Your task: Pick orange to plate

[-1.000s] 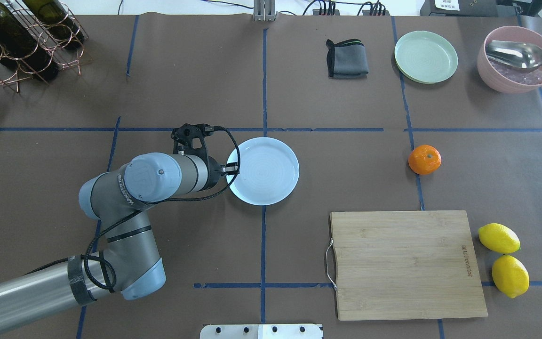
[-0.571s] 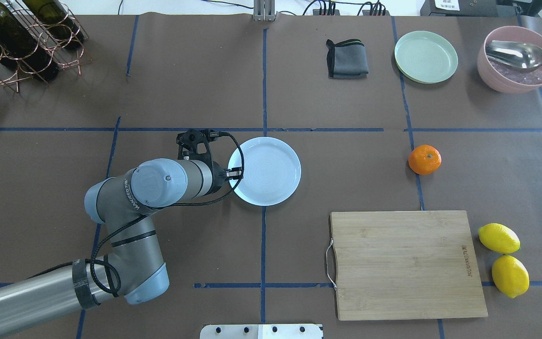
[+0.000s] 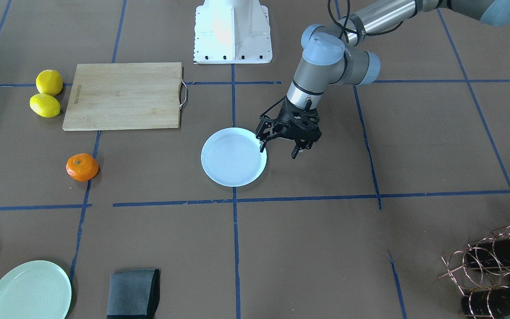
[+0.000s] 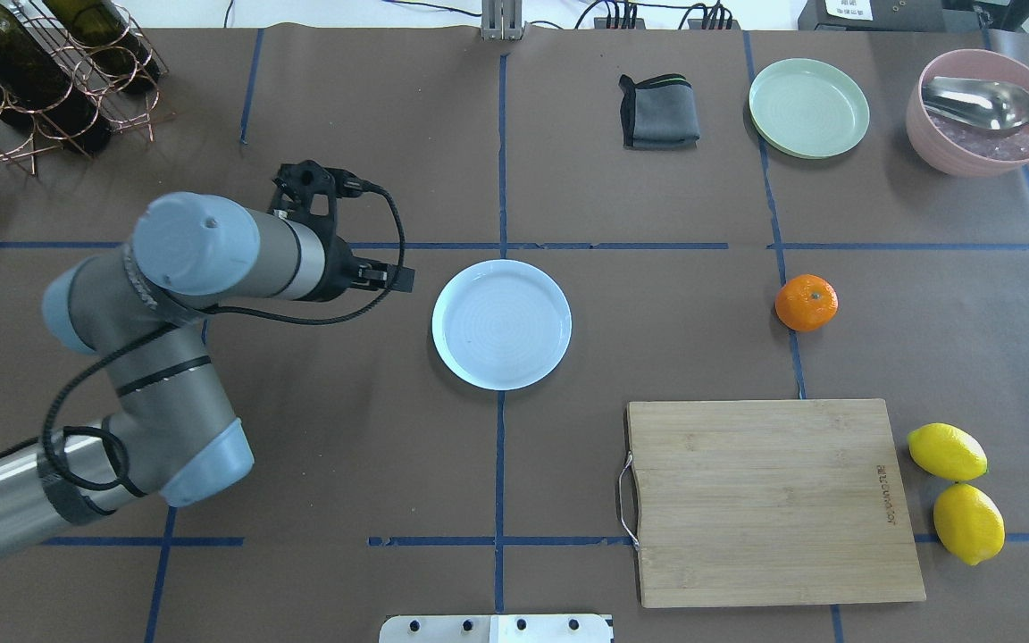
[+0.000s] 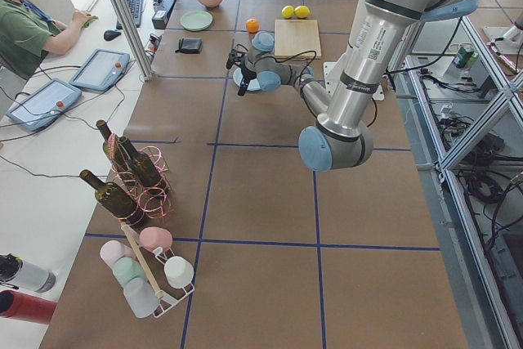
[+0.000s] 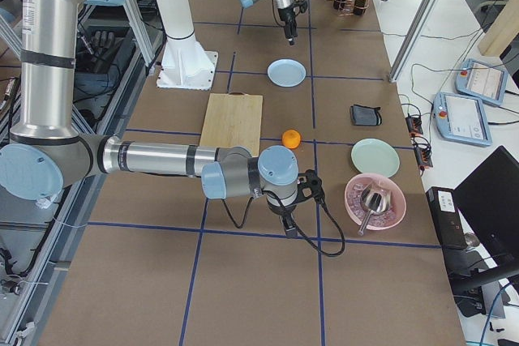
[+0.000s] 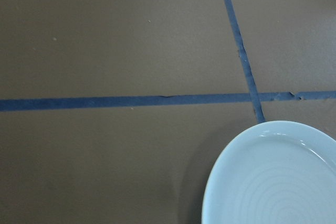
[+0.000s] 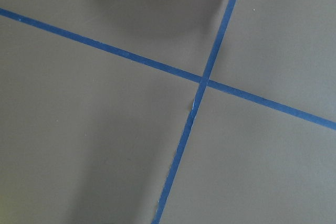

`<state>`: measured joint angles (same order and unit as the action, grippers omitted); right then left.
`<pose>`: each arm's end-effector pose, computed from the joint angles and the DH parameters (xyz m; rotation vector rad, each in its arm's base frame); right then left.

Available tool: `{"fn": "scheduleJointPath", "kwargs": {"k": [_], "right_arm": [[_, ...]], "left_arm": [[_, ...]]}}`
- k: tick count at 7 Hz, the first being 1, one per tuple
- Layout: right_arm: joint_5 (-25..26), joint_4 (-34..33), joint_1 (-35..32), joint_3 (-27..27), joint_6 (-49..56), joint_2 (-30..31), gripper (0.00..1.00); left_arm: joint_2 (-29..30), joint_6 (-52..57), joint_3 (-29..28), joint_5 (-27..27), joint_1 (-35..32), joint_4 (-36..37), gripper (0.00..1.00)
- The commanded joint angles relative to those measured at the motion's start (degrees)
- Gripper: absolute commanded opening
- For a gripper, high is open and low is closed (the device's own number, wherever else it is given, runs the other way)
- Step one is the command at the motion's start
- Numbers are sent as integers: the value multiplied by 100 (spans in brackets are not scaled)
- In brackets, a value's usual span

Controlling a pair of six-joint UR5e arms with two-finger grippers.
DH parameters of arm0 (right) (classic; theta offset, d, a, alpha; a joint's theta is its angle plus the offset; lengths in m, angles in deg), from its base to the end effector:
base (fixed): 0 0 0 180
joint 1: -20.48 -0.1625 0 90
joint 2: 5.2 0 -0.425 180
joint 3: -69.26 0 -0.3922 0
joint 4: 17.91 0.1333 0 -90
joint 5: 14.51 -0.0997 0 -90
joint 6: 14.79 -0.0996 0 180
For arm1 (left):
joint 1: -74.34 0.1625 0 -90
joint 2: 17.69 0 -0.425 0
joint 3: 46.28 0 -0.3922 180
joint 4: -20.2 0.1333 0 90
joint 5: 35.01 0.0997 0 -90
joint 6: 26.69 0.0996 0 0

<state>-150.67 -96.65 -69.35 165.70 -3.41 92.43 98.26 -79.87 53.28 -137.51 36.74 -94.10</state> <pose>0.0601 -0.4461 0.6424 0.2445 -0.7857 -0.2609 0.4384 -0.4787 0.2796 0.4710 0.9475 0.1015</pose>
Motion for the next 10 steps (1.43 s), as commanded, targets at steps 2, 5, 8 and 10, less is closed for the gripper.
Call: {"fn": "scheduleJointPath", "kwargs": {"k": [2, 5, 8, 10], "right_arm": [[-340, 218, 36, 24, -13, -94, 100], [-341, 201, 97, 392, -126, -156, 100], [-263, 175, 965, 701, -1827, -768, 100], [70, 183, 1484, 832, -2445, -964, 100]], "left_arm": [[-940, 3899, 732, -1398, -2296, 1259, 100], [-1267, 5430, 258, -2001, -4137, 2951, 100], [-2369, 5951, -33, -2988, -4886, 2975, 100], [-2969, 6116, 54, -3197, -5231, 2871, 100]]}}
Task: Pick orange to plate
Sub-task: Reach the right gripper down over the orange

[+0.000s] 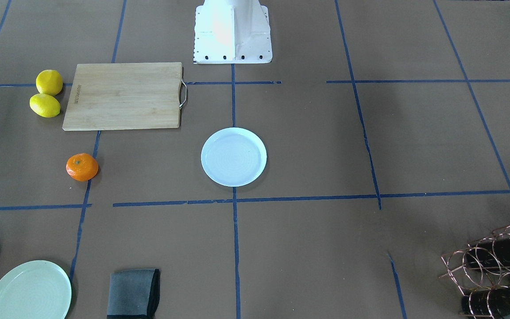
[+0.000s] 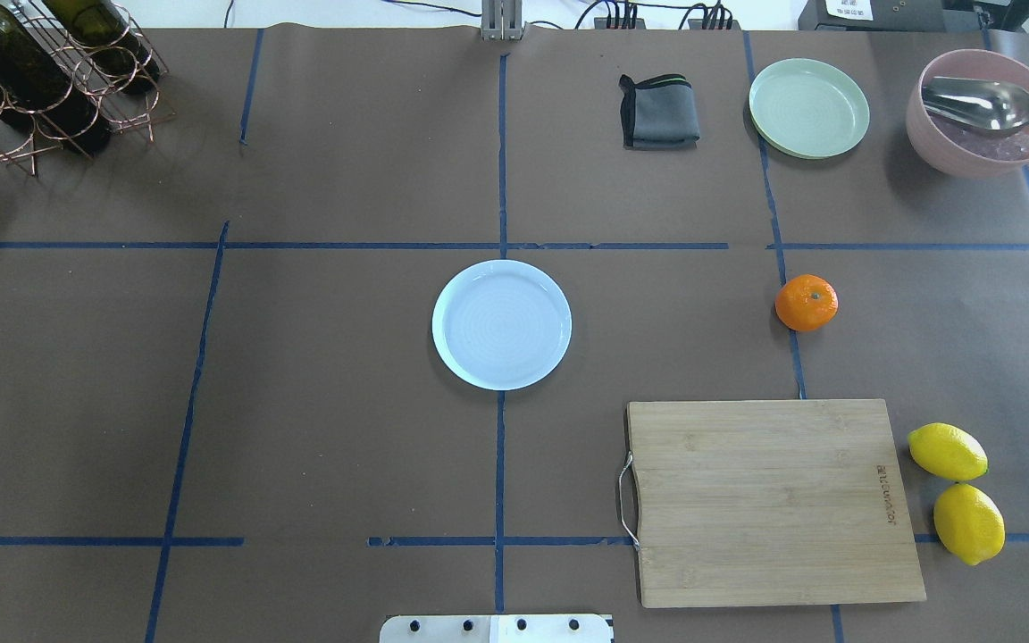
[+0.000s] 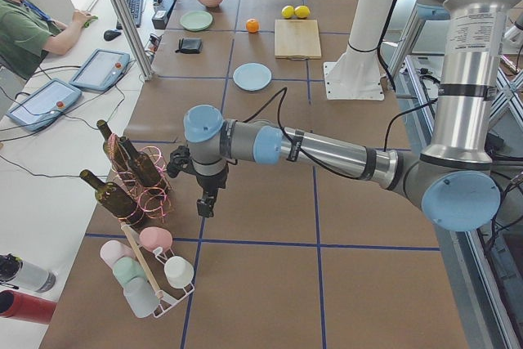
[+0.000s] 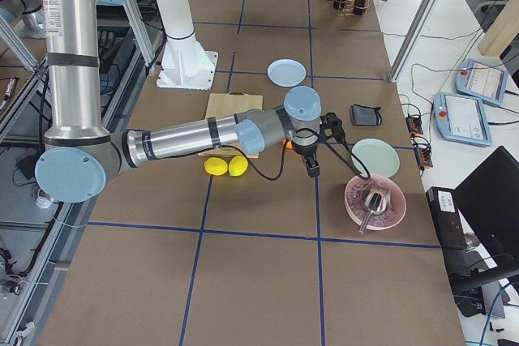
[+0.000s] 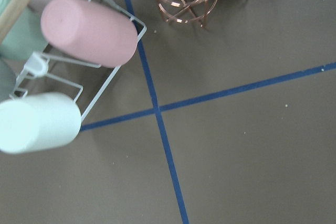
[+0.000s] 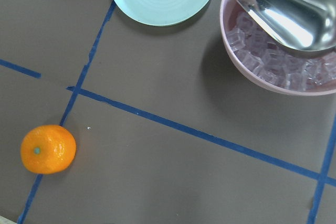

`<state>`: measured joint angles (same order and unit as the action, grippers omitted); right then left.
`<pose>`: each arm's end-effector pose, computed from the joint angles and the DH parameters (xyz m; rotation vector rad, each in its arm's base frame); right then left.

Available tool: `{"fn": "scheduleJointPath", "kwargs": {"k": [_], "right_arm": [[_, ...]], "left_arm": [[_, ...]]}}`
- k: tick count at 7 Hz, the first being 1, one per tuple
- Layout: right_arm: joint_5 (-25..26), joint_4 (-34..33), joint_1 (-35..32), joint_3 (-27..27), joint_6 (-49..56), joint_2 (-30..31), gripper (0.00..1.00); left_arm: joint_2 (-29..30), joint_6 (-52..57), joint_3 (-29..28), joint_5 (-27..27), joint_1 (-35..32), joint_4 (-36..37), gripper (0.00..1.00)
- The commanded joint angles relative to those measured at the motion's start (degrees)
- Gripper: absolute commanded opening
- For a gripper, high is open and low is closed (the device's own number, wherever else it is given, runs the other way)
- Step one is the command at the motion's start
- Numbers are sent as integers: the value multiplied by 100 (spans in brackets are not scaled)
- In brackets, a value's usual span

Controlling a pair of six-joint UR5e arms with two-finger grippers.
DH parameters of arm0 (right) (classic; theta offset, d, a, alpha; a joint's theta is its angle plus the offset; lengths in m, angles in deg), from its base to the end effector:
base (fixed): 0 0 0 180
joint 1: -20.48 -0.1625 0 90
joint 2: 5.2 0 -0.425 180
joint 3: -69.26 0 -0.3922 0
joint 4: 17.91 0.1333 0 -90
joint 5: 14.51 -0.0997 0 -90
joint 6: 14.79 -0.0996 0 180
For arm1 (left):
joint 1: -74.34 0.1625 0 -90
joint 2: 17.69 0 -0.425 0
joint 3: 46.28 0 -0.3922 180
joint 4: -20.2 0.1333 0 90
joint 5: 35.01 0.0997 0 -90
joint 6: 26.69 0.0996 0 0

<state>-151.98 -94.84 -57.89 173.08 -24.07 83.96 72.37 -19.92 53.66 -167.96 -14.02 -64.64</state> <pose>-0.0432 -0.5069 0.5014 0.3011 -0.8818 -0.2384 -0.0513 -0.4939 0.5836 0.1141 0.7457 0.1714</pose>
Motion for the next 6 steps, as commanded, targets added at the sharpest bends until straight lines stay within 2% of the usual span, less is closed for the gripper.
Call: {"fn": "scheduleJointPath", "kwargs": {"k": [1, 3, 5, 6], "right_arm": [[394, 11, 610, 156, -808, -275, 100], [754, 20, 1189, 166, -1354, -512, 100], [1596, 38, 2111, 122, -2530, -785, 100], [1861, 47, 2411, 52, -2770, -847, 100]], "left_arm": [[-427, 262, 43, -135, -337, -137, 100], [-375, 255, -70, -126, -339, -155, 100], [-418, 264, -45, -152, -348, -277, 100], [-419, 264, -53, -152, -348, -279, 100]]}}
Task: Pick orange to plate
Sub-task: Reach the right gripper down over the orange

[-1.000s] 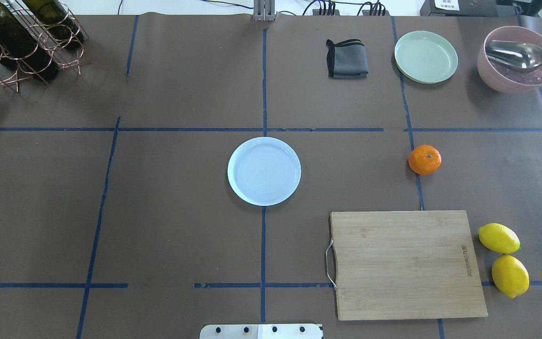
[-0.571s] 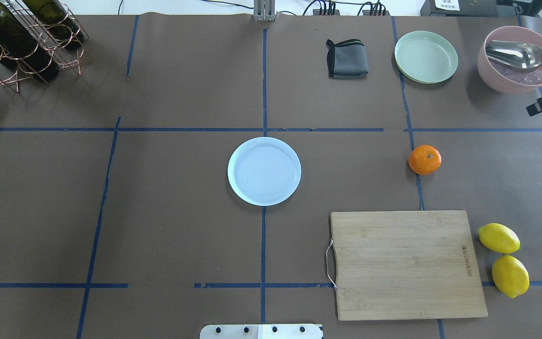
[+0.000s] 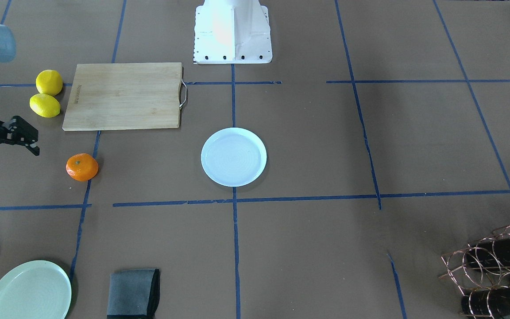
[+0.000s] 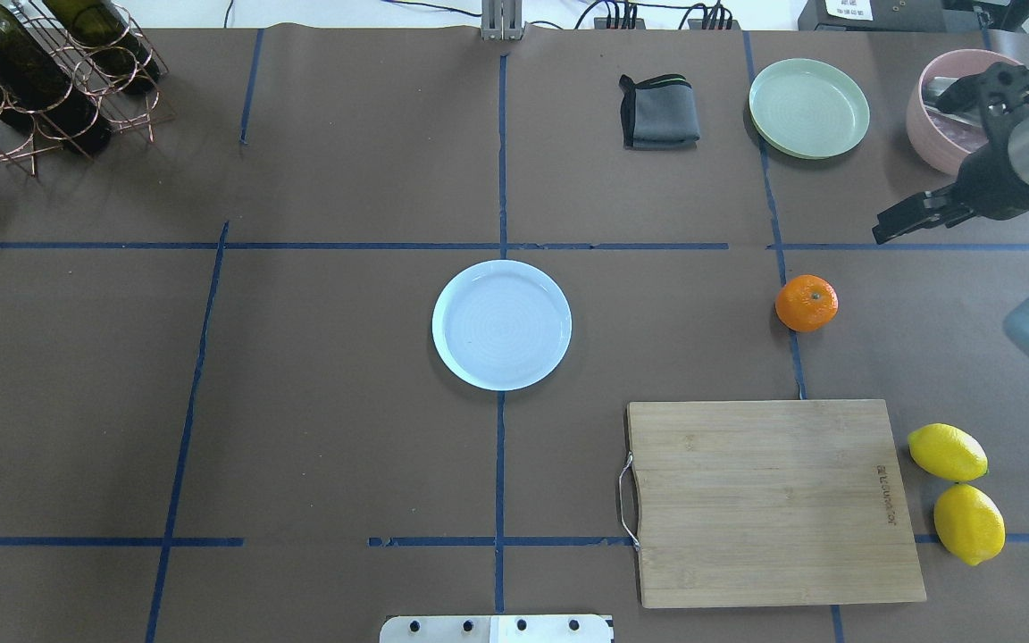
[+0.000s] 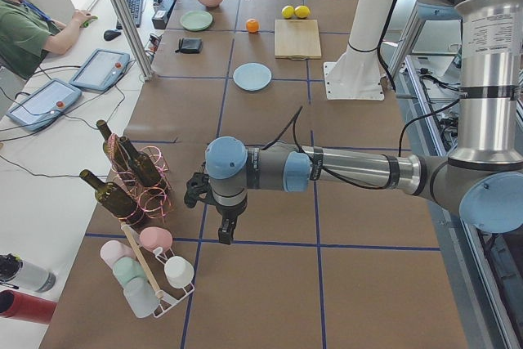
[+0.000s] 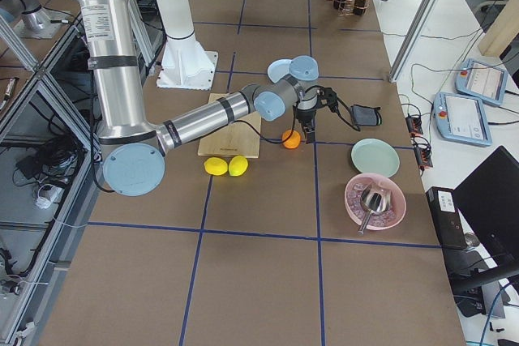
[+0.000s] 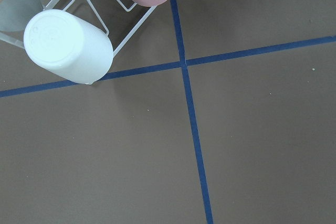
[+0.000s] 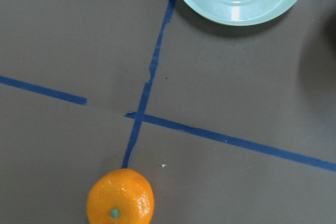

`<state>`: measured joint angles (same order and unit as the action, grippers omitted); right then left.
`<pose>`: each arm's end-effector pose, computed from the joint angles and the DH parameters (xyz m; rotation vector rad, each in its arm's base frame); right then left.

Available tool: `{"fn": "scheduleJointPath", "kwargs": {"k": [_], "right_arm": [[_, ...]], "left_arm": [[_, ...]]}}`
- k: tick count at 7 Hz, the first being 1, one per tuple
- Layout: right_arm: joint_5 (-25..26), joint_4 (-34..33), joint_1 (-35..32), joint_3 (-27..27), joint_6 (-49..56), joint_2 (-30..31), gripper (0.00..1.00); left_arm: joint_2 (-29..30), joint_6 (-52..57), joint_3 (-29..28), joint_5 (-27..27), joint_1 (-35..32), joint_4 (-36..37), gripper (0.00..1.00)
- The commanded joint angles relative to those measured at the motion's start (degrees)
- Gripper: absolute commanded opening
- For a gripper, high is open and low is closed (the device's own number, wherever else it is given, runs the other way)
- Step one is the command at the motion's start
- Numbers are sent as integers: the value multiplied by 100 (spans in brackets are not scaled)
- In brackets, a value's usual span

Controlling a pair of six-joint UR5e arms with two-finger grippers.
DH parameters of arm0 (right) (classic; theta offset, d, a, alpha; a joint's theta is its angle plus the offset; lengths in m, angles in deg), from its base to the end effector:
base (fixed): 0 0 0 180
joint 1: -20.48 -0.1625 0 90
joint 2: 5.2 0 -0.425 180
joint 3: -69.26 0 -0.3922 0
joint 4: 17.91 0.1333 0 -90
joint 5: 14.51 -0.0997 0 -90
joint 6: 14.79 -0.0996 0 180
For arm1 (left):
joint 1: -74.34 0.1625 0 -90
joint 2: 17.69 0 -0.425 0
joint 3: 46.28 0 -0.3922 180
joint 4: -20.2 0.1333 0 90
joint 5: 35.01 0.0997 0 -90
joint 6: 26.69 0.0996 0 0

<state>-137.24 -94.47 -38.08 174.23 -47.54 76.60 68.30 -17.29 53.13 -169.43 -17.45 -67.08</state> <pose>-0.2197 -0.5117 0.4366 0.2332 -0.7970 -0.1609 -0.0780 -0.4614 0.6159 0.1199 0.7678 0.1442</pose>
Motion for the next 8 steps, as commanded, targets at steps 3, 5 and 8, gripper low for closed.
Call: {"fn": "scheduleJointPath", "kwargs": {"k": [3, 5, 8], "right_arm": [[874, 53, 1012, -336, -540, -164, 100], [926, 106, 1206, -625, -540, -260, 100], [979, 97, 1330, -758, -540, -436, 100]], "left_arm": [[-20, 0, 78, -5, -5, -44, 100], [-29, 0, 114, 4, -14, -44, 100], [-20, 0, 123, 4, -14, -44, 100]]}}
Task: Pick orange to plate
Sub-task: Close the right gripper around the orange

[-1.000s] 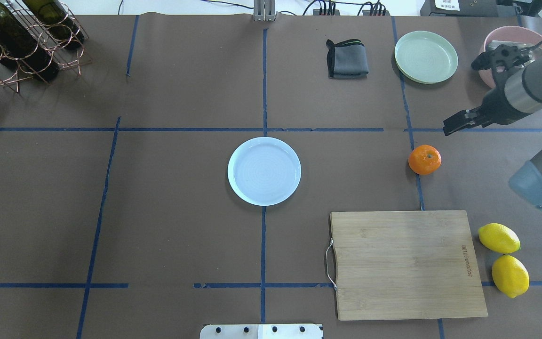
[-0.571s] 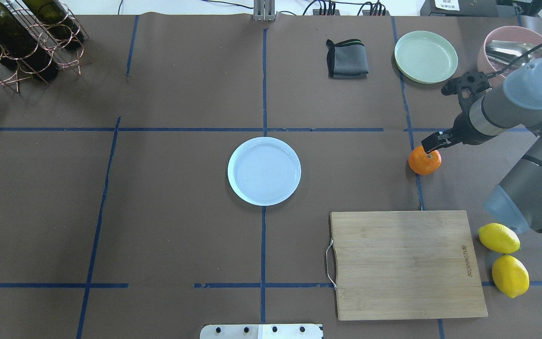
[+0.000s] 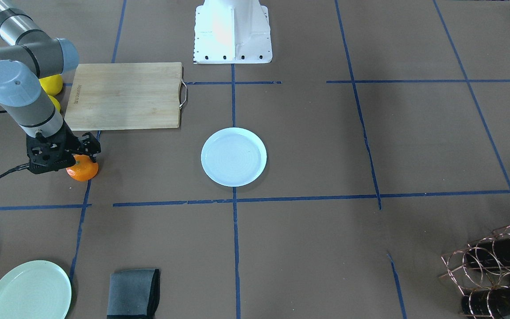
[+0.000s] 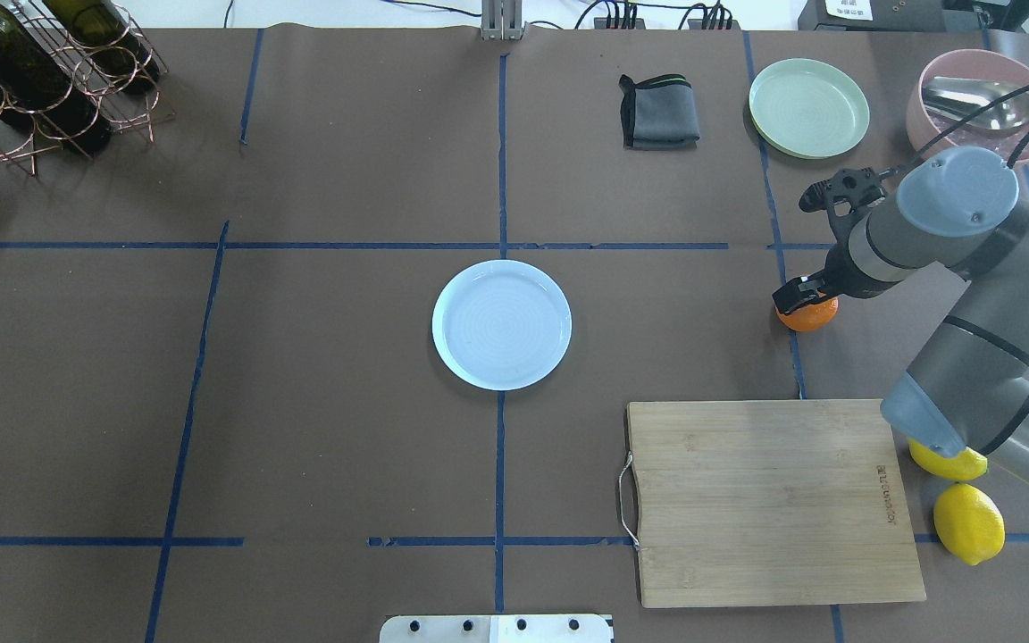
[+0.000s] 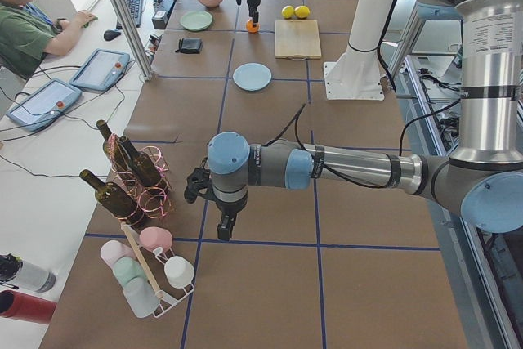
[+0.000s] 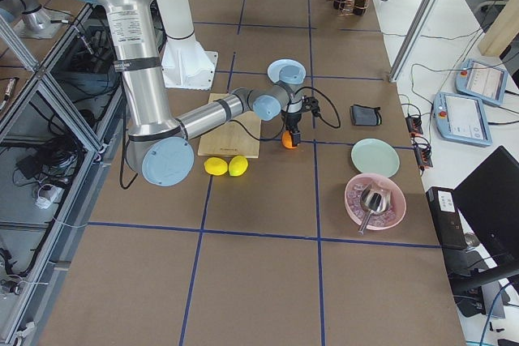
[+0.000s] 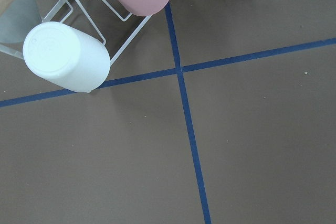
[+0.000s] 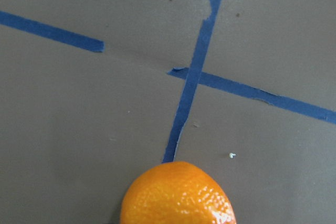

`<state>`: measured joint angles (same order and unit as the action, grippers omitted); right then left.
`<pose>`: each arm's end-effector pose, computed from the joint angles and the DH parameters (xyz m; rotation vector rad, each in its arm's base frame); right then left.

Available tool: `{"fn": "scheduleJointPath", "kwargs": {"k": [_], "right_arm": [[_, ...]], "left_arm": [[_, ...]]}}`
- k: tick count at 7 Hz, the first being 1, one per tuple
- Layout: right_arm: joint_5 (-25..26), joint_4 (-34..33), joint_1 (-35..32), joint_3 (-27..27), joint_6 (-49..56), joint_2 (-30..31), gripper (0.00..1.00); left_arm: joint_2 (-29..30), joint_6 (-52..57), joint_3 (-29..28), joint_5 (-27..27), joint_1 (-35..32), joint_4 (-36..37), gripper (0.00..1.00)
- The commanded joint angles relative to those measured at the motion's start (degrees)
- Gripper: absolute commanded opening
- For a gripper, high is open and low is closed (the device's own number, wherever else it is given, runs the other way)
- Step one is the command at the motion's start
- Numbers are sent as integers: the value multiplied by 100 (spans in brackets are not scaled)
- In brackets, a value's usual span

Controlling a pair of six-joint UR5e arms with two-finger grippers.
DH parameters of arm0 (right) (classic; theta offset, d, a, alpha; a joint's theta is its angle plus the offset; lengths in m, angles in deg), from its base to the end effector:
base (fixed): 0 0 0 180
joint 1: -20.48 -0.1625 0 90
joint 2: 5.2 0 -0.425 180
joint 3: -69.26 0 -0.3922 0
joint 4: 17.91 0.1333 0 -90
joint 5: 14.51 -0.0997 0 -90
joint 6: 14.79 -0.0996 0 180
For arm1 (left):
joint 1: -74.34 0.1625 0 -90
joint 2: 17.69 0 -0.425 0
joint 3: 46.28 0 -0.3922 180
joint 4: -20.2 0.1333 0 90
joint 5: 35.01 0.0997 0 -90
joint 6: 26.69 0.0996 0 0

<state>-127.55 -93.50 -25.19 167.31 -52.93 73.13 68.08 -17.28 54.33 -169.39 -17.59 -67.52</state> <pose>-0.3442 -0.4873 0.4663 0.1850 -0.6817 -0.2233 -0.0792 -0.4606 0.6066 0.1442 0.7645 0.1516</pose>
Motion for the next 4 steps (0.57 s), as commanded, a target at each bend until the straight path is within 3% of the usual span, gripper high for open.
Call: {"fn": "scheduleJointPath", "kwargs": {"k": [1, 2, 4], "right_arm": [[62, 9, 67, -223, 0, -116, 100], [80, 9, 76, -251, 0, -116, 100], [71, 0, 76, -251, -9, -125, 40]], "left_arm": [[1, 0, 11, 0, 0, 0, 100], [10, 0, 20, -9, 0, 0, 100], [10, 0, 20, 0, 8, 0, 100]]}}
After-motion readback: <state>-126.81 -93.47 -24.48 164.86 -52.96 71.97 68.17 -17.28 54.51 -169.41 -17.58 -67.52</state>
